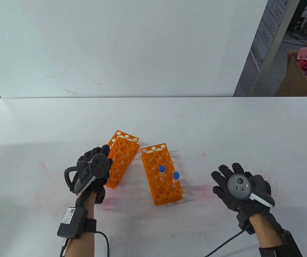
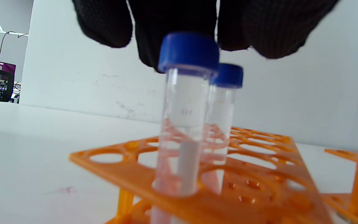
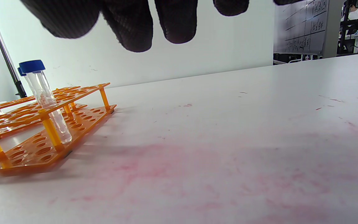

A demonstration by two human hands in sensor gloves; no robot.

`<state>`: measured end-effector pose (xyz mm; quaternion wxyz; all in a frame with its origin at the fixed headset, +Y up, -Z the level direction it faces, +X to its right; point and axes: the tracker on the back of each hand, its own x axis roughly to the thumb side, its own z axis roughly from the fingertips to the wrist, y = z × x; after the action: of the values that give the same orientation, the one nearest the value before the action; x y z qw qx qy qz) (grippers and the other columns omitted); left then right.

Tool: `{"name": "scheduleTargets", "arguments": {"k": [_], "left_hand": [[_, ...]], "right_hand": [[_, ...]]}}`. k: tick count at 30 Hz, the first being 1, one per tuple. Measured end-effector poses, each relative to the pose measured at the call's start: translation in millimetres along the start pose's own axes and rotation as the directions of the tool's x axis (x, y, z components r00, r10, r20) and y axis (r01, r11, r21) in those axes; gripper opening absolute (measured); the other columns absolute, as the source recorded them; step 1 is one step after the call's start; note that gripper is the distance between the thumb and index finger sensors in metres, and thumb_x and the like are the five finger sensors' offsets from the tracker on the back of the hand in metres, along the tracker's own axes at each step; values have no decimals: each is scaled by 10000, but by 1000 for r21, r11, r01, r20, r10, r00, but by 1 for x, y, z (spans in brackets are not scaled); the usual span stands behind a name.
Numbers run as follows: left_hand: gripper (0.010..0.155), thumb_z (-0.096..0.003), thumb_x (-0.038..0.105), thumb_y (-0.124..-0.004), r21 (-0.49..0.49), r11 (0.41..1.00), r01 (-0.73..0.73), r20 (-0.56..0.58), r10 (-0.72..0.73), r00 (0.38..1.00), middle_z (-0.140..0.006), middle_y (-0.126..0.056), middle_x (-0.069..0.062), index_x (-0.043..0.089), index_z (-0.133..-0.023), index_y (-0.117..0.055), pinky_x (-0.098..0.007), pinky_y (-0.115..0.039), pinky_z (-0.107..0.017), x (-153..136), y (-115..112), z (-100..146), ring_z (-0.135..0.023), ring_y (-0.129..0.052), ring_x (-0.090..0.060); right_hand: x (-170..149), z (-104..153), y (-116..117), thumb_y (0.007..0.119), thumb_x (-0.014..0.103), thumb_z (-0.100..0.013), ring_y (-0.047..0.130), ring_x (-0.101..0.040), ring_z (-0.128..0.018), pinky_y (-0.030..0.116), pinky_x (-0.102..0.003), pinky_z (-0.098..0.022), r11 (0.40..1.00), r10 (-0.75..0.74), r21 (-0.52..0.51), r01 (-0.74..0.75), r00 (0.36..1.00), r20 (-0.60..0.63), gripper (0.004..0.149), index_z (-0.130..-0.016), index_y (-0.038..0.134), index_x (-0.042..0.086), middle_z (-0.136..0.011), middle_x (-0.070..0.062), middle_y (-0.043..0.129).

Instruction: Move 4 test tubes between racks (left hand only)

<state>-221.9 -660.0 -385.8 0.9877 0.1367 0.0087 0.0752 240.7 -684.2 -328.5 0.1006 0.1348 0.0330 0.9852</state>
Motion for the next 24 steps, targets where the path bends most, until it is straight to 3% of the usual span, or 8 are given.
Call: {"name": "scheduleTargets", "arguments": {"k": [16,24], "left_hand": [[576,-476,480,-759,34,997,-67,202,59,978,-1048,-796,1,349,-1022,-630,-576,-708,-686,60,19,5,-938,-846,-302],[576,-477,488,-756,14,999,-34,295,28,955,-1051,-796,11,357,-1023,-630,-574,-706,-692,91,16,11,-946,-843,-294]], "right_hand": [[0,0,0,582,528,-535,286,-538,-1029,344,-774,-663,1000,1,4,-1,1000,3,599,-1075,529,275,-1193,-106,432],[0,0,0,582,528,-535,286,-538,-1029,343,-774,-664,1000,-4,3,4,1000,-1,600,-1075,530,273,-1194,-106,431]]}}
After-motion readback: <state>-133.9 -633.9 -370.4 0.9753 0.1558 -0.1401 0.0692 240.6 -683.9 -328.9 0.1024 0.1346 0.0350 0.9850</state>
